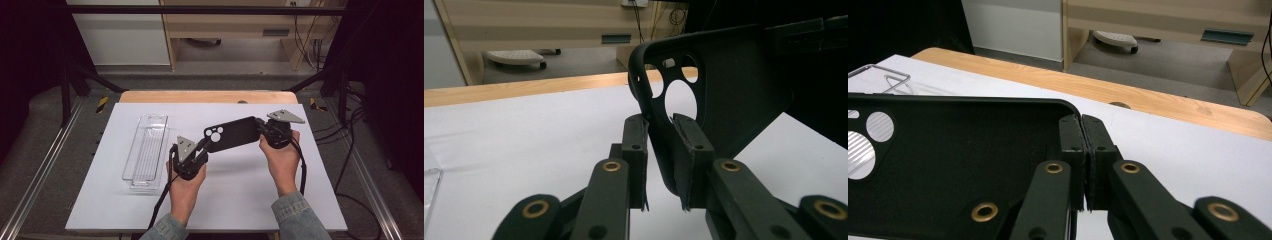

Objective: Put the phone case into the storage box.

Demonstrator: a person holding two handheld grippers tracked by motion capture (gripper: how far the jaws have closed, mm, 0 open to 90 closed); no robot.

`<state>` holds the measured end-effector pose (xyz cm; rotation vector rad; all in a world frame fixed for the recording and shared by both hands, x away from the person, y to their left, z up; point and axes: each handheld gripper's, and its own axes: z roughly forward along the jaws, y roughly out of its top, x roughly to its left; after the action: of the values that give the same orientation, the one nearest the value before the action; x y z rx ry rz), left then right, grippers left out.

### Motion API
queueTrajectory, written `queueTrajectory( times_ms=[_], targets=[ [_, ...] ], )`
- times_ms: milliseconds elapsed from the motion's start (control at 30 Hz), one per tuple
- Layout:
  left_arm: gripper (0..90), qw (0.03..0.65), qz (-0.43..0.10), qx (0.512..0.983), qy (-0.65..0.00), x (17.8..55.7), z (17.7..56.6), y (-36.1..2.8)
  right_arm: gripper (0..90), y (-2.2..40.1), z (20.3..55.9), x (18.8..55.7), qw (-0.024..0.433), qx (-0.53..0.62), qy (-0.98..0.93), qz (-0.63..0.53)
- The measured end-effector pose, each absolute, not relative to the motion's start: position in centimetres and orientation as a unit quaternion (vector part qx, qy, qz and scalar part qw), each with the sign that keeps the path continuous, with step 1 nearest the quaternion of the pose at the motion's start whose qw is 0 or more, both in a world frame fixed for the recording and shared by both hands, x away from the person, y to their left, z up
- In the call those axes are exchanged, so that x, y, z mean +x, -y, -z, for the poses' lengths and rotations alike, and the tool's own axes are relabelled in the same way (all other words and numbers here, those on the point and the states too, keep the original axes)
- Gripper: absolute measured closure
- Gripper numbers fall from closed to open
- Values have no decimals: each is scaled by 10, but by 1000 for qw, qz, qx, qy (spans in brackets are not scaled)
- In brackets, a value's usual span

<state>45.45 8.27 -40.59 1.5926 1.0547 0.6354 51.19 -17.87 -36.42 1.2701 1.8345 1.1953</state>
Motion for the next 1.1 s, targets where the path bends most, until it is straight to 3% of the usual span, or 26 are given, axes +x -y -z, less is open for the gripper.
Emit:
queueTrajectory(
  times_ms=[1100],
  targets=[
    [846,530,-284,662,-448,461,404,-93,885,174,376,509,283,486,-692,-453]
  ],
)
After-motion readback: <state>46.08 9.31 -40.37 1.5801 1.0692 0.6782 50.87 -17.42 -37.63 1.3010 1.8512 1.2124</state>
